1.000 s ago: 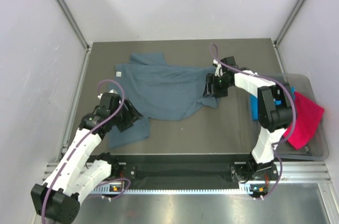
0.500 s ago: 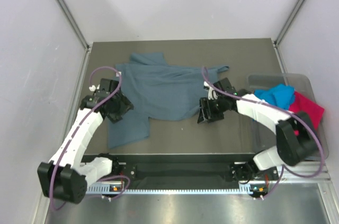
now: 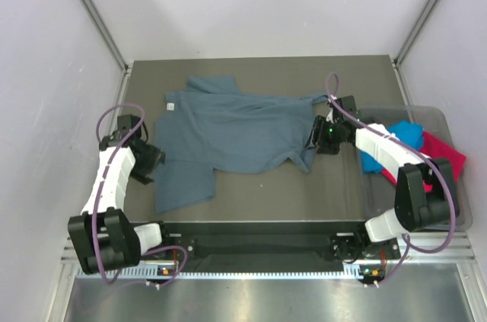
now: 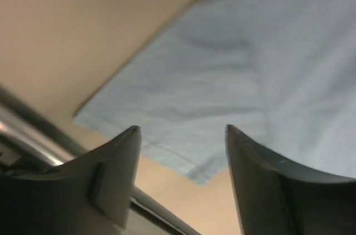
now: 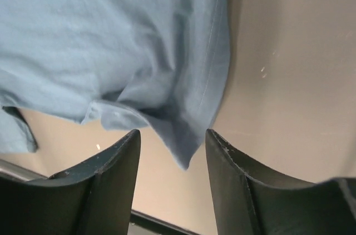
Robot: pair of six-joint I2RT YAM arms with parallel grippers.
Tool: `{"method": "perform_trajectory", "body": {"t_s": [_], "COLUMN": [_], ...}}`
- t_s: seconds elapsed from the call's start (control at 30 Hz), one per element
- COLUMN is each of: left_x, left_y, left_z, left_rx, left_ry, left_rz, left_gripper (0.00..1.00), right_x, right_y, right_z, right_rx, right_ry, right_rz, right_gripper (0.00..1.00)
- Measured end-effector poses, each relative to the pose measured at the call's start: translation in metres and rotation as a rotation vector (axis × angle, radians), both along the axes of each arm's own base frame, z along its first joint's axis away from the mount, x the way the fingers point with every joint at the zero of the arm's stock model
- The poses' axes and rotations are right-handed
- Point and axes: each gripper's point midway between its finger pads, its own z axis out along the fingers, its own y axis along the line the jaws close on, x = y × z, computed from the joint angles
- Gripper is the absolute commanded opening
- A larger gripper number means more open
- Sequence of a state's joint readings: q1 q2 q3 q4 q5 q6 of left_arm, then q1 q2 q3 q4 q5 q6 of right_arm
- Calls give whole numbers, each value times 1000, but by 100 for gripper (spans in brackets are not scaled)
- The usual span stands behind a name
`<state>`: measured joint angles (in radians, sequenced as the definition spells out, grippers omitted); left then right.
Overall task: Fold and stack the t-shirts
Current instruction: Flatten the tshirt out
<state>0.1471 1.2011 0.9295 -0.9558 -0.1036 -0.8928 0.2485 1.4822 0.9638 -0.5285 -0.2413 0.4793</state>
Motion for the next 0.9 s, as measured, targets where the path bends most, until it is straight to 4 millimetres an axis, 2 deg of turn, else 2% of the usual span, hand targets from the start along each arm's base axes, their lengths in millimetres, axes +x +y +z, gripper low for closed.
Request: {"method": "perform_trajectory", "body": {"t_s": [0.1, 0.17, 0.3, 0.43, 0.47, 0.6, 0.77, 0.9], "left_x": [-23, -36, -49, -71, -76, -95, -93, -89], "left_y": [10, 14, 14, 11, 10, 4, 6, 3], "left_z": [-15, -18, -28, -46, -50, -70, -78, -93], "left_rx": [-20, -23, -38, -51, -54, -68, -70, -96], "left_ry": [46, 61, 79, 159, 172, 239, 255, 272], "left_rz": [103, 157, 221, 262, 270, 295, 321, 345], "left_gripper": [64, 64, 57, 60, 63, 63, 62, 61], "right_x": [-7, -13, -28, -39, -40, -42, -46, -50], "right_y": [5, 13, 30, 45, 47, 54, 54, 53], "right_z": [-2, -2, -2, 5, 6, 9, 5, 1], "right_rx": [17, 22, 8, 15, 22, 51, 57, 53], "right_ry": [5, 14, 22, 3, 0, -4, -1, 8], "right_rz": [-12, 13, 94, 163, 173, 194, 215, 222], "right_gripper": [53, 54, 55, 55, 55, 55, 55, 55]}}
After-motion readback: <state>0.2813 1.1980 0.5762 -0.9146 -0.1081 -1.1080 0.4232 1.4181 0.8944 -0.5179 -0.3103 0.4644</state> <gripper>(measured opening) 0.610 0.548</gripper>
